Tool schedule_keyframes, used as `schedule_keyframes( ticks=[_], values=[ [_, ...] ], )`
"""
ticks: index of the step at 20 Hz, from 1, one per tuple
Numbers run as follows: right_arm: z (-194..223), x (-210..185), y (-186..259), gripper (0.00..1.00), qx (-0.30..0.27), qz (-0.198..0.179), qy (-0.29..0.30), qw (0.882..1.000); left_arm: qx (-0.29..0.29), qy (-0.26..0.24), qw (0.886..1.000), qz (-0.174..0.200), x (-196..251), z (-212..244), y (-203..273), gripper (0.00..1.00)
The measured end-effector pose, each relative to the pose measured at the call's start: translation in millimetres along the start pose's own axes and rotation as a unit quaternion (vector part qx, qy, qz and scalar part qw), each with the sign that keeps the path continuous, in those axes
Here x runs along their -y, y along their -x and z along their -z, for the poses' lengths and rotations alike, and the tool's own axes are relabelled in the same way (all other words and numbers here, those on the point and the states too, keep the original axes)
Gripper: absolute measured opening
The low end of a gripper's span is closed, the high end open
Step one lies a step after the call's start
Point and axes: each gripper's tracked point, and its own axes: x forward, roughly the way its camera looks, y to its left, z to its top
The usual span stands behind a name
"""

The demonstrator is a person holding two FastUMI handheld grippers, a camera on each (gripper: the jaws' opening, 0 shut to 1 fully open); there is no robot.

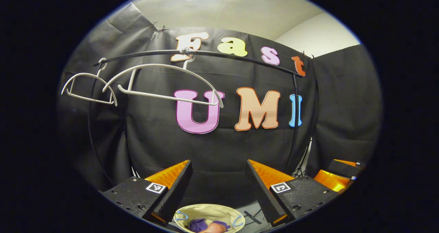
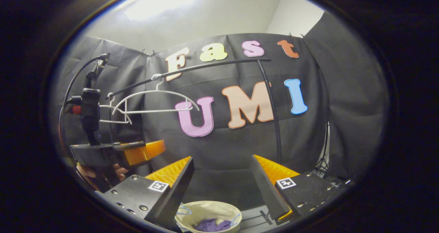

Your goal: Grasp the clothes on the hanger with both hands and then place them into the laundry hamper below.

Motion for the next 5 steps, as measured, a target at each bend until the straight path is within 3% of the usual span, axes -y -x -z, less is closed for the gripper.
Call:
schedule_keyframes(
  ticks=[1, 5],
  values=[
    [2.6, 1.0, 2.0, 0.99, -0.006, -0.003, 0.003, 1.000, -0.001, 0.000, 1.000, 0.003, 2.3, 1.8, 1.0, 0.95],
    [9.1, -7.0, 5.1, 0.98, -0.015, -0.021, 0.016, 1.000, 0.003, -0.019, 1.000, 0.008, 8.9, 2.6, 5.9, 0.92]
  ],
)
